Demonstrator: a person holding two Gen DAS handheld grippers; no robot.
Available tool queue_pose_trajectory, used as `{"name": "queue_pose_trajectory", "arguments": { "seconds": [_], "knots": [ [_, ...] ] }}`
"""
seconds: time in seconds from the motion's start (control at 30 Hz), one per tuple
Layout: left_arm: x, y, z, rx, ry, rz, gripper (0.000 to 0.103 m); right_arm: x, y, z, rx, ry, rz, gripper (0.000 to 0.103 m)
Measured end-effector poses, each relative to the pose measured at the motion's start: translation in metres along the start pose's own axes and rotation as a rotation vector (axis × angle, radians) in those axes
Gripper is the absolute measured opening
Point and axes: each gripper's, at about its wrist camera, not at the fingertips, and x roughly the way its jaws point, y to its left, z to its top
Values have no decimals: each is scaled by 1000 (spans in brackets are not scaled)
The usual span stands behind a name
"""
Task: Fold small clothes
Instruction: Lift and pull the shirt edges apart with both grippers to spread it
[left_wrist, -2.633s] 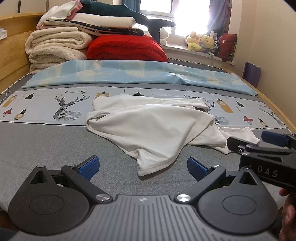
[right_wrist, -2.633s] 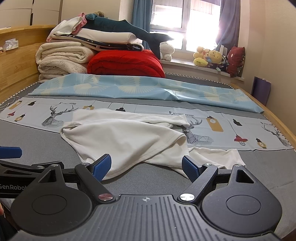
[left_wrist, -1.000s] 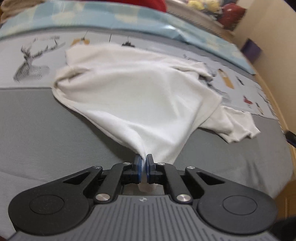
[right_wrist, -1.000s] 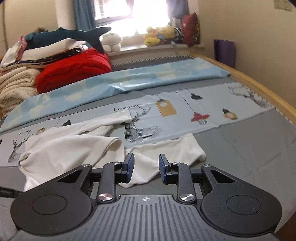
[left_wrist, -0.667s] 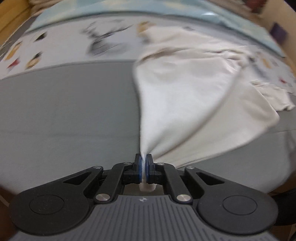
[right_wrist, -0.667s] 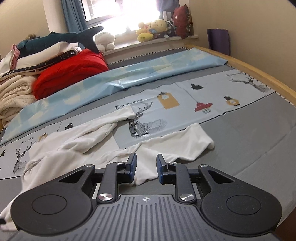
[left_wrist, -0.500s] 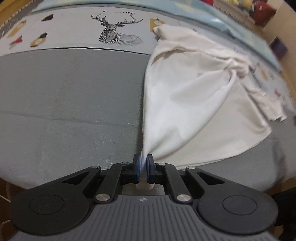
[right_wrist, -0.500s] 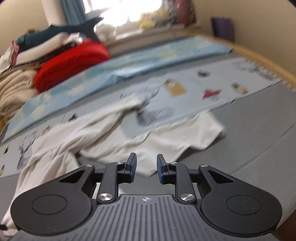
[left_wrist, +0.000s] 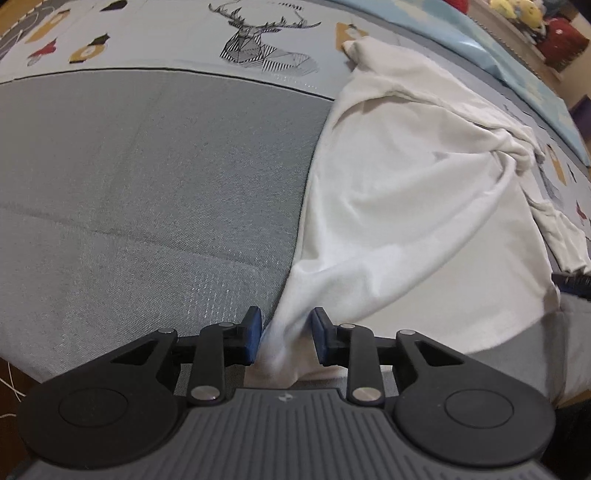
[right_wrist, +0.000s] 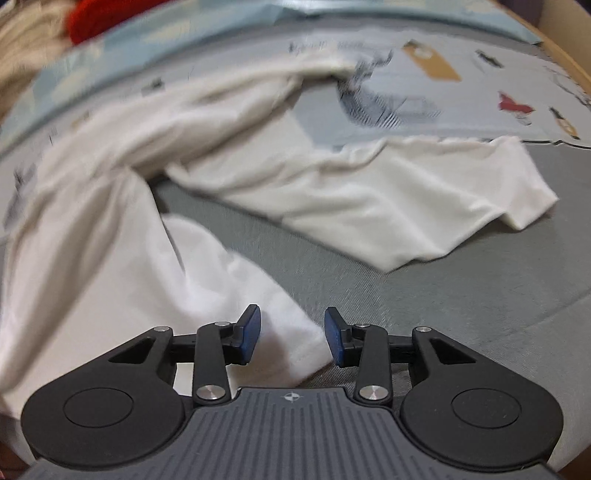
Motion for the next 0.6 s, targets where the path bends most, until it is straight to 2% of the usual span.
{"name": "queue_pose_trajectory", "arguments": {
  "seconds": [0.07,0.1,0.13,0.17,0.2,0.23,0.3,0.47,0.53,0.6],
  "knots": [
    [5,-4,4,0,11,12,30,10,4,-2,-36,34,-12,40],
    [8,-7,5,3,15,16,26,11,8,-3,-64,34,-29,35],
    [11,-11,8,8,19,19,22,12,12,-4,-90,29,-39,29],
    [14,-16,9,15,24,21,12,13,14,-5,-109,29,-35,10],
    [16,-21,10,25,25,25,8,11,14,-7,-125,31,-23,3],
    [17,-27,11,36,19,30,7,8,13,-9,-132,23,-7,0],
    [15,-39,13,55,-14,26,5,-3,4,-10,-125,-6,11,0],
    [10,-81,11,96,-56,-82,5,-41,-51,-12,-16,-116,-78,0],
    [9,-103,5,140,-63,-114,5,-57,-80,-21,-2,-157,-162,0],
    [10,-125,0,200,-66,-122,5,-68,-111,-31,46,-158,-272,0]
  ]
}}
